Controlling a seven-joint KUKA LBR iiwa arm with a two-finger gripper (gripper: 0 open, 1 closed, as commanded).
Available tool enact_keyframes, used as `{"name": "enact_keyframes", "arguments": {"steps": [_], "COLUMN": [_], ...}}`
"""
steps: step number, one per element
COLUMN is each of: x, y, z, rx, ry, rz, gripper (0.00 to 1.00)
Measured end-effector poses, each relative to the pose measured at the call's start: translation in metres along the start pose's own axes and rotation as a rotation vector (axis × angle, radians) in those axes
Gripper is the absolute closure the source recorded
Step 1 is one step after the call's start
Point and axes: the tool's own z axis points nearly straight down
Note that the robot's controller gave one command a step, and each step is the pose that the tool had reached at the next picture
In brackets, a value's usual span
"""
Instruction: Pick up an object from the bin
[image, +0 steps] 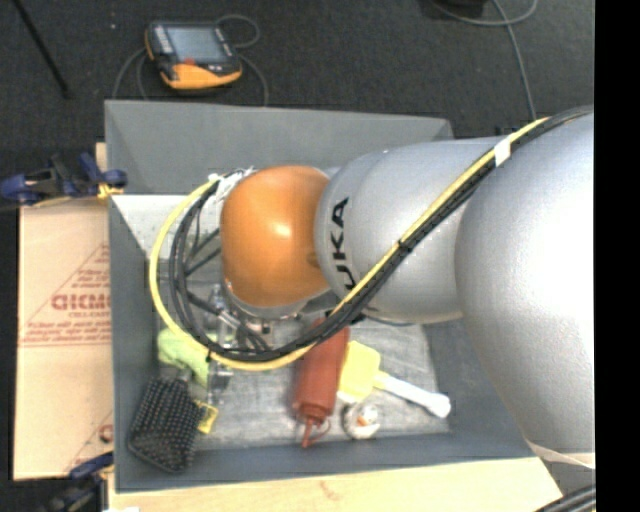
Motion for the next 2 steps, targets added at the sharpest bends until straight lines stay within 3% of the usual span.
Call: {"name": "enact_keyframes", "arguments": {"steps": [1, 2], "x": [-0.028, -0.033], "y": [-0.009, -0.018], "z": [0.062, 0.048], "rx": [0.003, 0.008], "ry": [0.004, 0.006], "rz": [0.296, 0.354], "gripper": [0.0, 0.0]}}
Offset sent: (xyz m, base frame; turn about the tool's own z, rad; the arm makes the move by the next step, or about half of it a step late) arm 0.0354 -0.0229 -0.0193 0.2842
